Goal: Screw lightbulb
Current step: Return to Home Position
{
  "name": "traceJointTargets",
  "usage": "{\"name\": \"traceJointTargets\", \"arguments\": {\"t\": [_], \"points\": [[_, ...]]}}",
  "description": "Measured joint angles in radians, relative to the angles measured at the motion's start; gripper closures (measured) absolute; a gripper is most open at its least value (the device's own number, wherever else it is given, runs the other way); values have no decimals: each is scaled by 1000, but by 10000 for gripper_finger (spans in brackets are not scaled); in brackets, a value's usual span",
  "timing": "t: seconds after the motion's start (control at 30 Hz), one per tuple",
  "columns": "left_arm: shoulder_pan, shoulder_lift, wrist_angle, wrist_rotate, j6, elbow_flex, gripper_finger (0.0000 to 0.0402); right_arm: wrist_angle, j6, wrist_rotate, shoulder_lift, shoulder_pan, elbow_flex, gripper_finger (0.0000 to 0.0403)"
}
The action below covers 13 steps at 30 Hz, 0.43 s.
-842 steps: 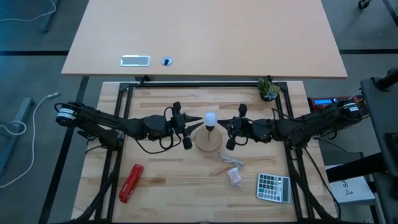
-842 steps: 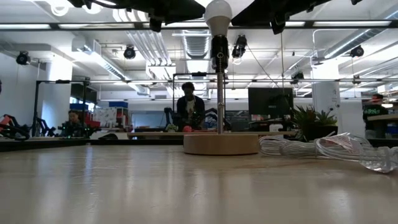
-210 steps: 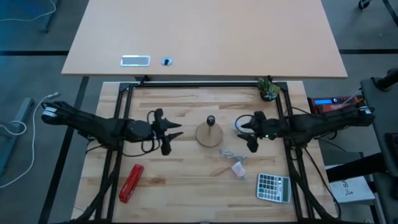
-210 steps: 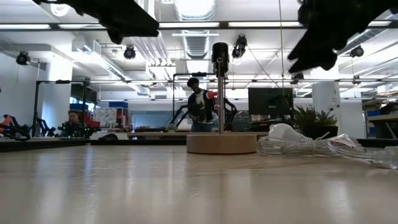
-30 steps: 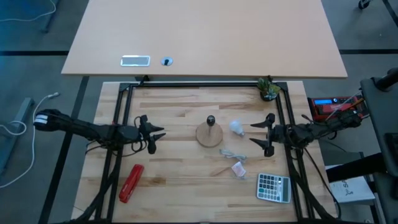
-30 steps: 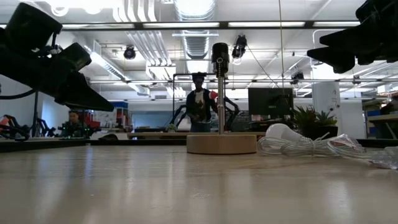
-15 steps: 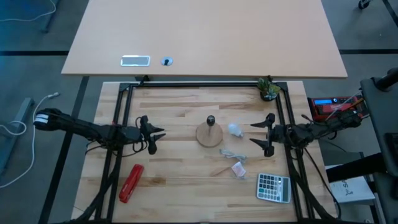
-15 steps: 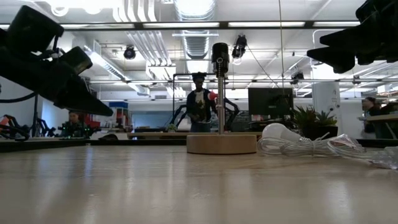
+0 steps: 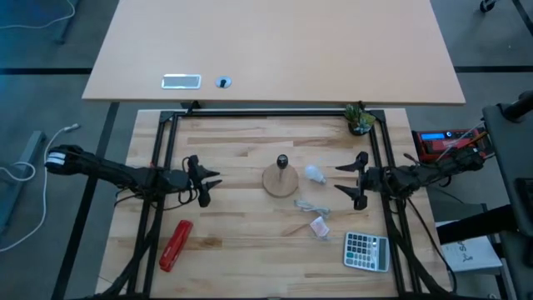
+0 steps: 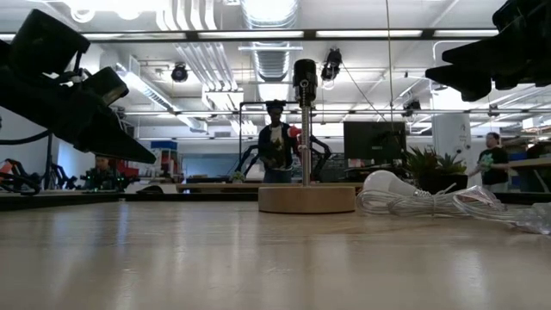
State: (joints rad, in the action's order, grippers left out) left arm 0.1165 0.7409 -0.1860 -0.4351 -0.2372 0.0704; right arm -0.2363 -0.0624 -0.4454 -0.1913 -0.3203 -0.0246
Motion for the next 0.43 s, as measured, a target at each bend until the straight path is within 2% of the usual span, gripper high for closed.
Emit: {"name": "traceJointTargets", "arguments": {"t": [0.43], "points": [[0,3,0,0,0,0,253,0,0,0,0,0,0,101]]}}
